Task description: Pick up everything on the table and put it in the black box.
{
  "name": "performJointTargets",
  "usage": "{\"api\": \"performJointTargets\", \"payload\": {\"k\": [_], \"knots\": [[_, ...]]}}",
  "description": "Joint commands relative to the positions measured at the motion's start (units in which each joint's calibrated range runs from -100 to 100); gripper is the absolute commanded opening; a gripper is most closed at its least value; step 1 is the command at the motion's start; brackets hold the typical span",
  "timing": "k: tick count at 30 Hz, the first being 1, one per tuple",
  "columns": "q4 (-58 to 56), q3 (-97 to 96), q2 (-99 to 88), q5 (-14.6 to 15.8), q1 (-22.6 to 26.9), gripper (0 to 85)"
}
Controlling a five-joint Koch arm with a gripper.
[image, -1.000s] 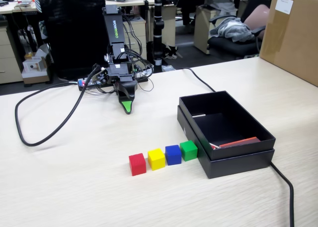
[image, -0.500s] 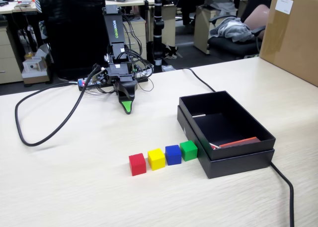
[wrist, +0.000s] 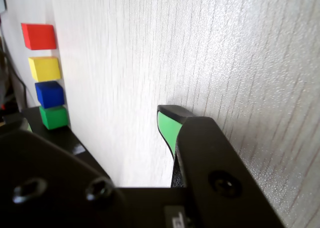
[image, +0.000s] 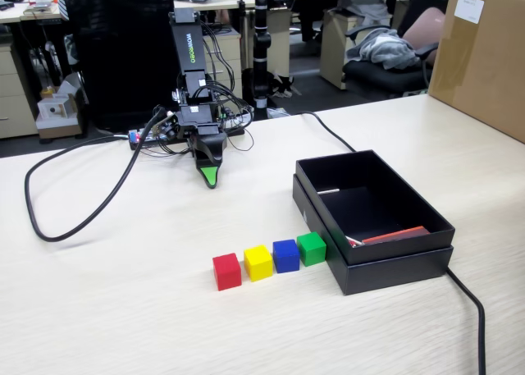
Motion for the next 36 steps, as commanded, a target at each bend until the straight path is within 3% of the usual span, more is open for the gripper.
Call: {"api": "performJointTargets", "payload": {"k": [1,36], "knots": [[-2.56,-1.02,-0.13,-0.34,-0.05,49.1],[-2.73,-0.84,-0.13,0.59,0.0,47.5]]}}
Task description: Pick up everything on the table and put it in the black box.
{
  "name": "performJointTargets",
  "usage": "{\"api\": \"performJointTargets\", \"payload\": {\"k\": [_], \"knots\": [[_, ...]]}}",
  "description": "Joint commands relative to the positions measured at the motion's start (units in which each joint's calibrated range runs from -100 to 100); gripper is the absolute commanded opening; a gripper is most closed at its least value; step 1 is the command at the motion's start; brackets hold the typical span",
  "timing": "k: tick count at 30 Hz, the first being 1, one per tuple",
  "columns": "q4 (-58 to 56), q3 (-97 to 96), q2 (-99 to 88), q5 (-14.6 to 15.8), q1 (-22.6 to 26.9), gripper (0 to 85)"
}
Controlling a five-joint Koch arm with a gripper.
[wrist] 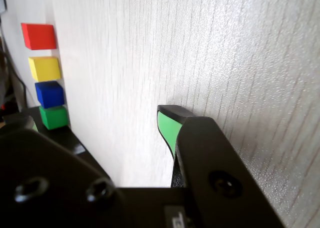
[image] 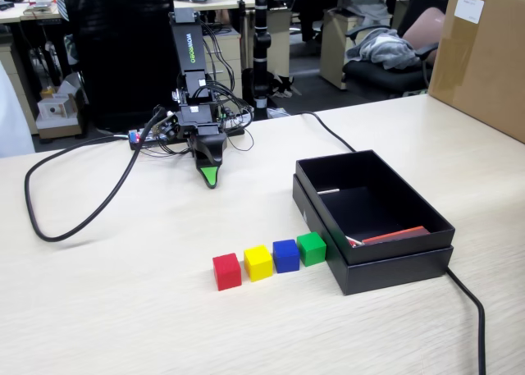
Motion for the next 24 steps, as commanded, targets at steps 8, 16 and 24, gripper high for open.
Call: {"api": "performJointTargets", "payload": {"k": [8,16,24], "knots": [[-30.2,20.65,3.9,2.3,-2.3,47.5],[-46.27,52.2,27.19,2.39,-2.0,47.3],[-59.66,94.72,66.09,0.54,-2.1,47.5]]}}
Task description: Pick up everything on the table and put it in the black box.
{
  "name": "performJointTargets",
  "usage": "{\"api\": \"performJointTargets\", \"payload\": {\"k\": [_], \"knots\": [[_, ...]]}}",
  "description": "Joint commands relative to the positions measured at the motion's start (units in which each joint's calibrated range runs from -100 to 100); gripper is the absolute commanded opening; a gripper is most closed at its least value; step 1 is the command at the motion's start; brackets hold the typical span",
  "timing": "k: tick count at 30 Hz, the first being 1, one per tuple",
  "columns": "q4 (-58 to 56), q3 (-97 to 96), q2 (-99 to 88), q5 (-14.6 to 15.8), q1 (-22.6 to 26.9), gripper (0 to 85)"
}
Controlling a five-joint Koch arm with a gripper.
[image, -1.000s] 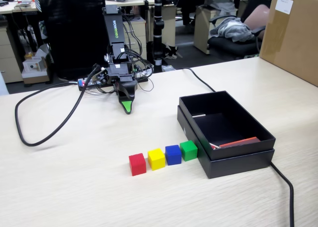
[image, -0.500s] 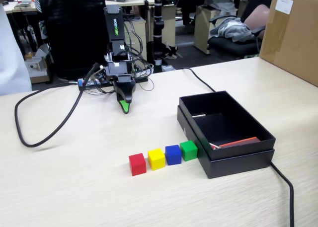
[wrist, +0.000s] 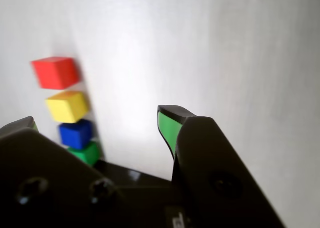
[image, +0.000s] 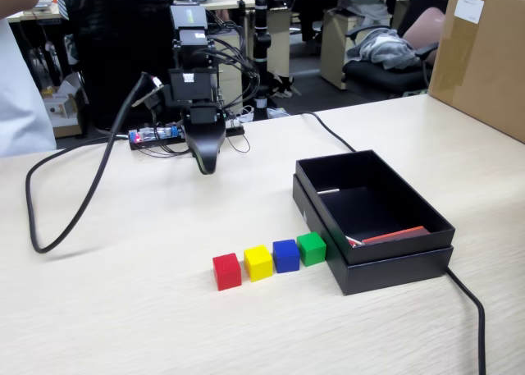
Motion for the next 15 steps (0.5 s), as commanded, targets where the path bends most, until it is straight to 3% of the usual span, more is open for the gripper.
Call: {"api": "performJointTargets", "payload": {"k": [1,7,15], "knots": [[-3.22,15.73,12.24,-0.88,-0.05,47.5],[-10.56,44.74,39.44,-0.68,-0.05,47.3],[-16.35,66.41,62.5,-0.93,0.15,47.2]]}}
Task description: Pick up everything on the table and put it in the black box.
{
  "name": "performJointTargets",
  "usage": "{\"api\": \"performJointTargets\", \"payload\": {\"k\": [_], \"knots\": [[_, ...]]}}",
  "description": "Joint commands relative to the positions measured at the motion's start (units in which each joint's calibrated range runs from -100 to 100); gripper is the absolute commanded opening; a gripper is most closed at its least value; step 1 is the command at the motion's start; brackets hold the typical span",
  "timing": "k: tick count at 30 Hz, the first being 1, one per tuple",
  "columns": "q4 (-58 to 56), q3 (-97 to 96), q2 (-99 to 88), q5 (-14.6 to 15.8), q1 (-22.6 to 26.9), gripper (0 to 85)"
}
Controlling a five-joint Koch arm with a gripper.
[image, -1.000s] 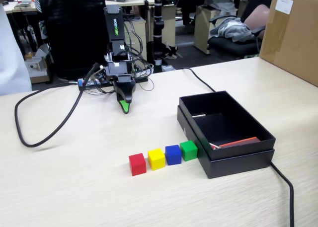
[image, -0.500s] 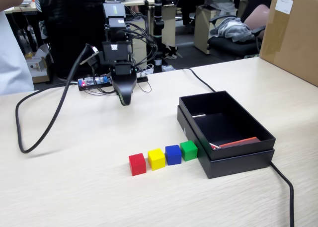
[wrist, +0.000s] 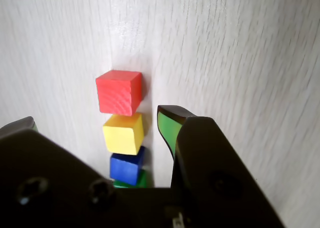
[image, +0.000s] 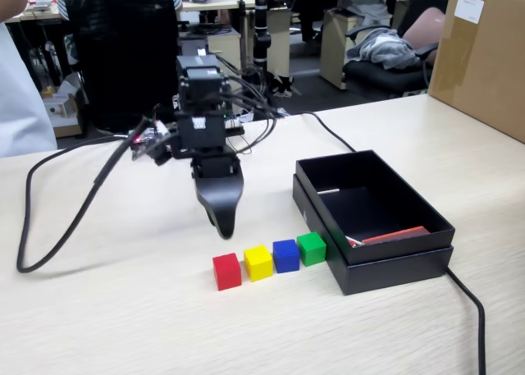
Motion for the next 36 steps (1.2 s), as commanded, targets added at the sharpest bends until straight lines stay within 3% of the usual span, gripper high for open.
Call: {"api": "performJointTargets", "payload": {"k": [1,7,13,22,26,31,36], "knots": [[-1.02,8.53,3.22,-0.59,0.0,47.2],[-1.02,13.97,14.47,-0.63,-0.15,47.2],[-1.02,19.77,21.93,-1.32,-0.29,41.0],[-1.02,20.5,22.39,-1.76,-0.63,10.5],[-1.02,16.51,12.06,-1.86,-1.42,7.2],[-1.02,3.36,-14.91,-1.95,-0.39,7.2],[-1.02,-6.43,-33.04,0.63,7.67,7.3]]}}
